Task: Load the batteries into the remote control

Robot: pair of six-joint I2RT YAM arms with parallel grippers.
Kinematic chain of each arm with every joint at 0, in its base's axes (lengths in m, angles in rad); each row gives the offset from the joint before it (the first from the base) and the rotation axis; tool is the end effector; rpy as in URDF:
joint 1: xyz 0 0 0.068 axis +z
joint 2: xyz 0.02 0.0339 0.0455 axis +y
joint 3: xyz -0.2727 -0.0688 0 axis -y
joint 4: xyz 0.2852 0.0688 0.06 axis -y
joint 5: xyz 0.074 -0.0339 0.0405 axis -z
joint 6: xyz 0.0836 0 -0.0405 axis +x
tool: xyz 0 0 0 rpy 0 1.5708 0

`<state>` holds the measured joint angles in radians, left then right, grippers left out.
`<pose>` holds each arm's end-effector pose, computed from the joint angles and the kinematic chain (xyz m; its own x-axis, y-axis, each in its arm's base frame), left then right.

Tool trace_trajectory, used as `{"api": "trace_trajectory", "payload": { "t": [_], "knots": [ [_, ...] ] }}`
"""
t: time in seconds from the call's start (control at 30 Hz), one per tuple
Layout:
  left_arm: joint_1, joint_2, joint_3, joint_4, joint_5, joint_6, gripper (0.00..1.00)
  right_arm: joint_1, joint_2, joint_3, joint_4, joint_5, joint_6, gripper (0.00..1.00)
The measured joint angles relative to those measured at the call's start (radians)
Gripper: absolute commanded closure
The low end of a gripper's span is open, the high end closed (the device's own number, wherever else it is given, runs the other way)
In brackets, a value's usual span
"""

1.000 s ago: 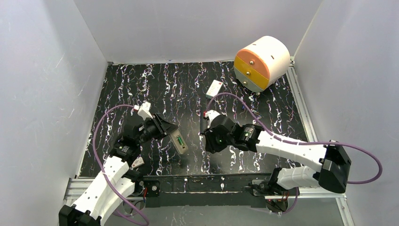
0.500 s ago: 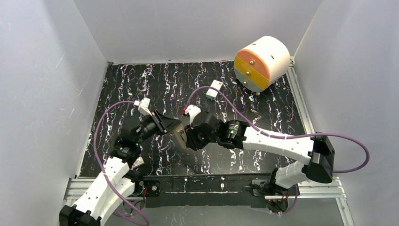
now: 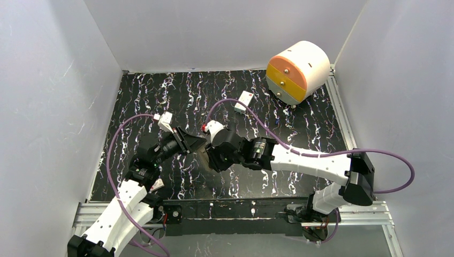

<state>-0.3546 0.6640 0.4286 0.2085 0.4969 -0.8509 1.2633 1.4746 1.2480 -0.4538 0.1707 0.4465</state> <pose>0.2150 -0.1221 0.2694 -0.5821 -0.4893 -0.6494 0.4769 0.4414 -0.7601 0.1367 0.3834 0.2809 -0.5601 -0.3577 -0.7473 -0.7289 0.6415 0.2393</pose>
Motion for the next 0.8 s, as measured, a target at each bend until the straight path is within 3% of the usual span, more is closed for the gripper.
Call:
{"api": "trace_trajectory", "payload": {
  "t": [0.43, 0.8],
  "knots": [
    [0.006, 0.000, -0.001, 0.022, 0.017, 0.004, 1.00, 0.003, 0.072, 0.126, -0.127, 0.036, 0.092, 0.72],
    [0.013, 0.011, -0.005, 0.019, 0.043, -0.020, 1.00, 0.002, 0.153, 0.251, -0.272, 0.020, 0.112, 0.63]
  ]
}}
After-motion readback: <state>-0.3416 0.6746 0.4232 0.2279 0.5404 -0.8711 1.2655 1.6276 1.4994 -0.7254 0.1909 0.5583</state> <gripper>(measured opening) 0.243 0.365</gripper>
